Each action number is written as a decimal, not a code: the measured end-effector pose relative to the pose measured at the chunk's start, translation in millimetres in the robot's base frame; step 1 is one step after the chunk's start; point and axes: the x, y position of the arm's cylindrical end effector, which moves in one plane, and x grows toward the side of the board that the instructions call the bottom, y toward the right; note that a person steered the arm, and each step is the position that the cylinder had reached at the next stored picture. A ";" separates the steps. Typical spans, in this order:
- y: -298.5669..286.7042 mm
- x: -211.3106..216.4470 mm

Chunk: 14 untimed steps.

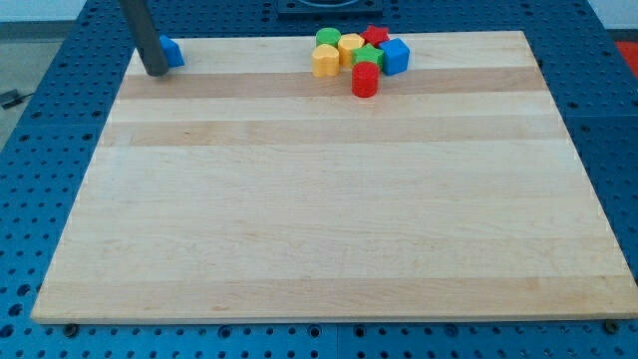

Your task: Move the red circle towards down

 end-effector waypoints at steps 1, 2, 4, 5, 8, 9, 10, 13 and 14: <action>0.0 17.6; 0.2 21.5; 81.5 77.3; 158.7 101.2; 438.5 113.8; 512.3 56.3; 531.4 -19.1; 512.6 -70.5; 473.0 -69.5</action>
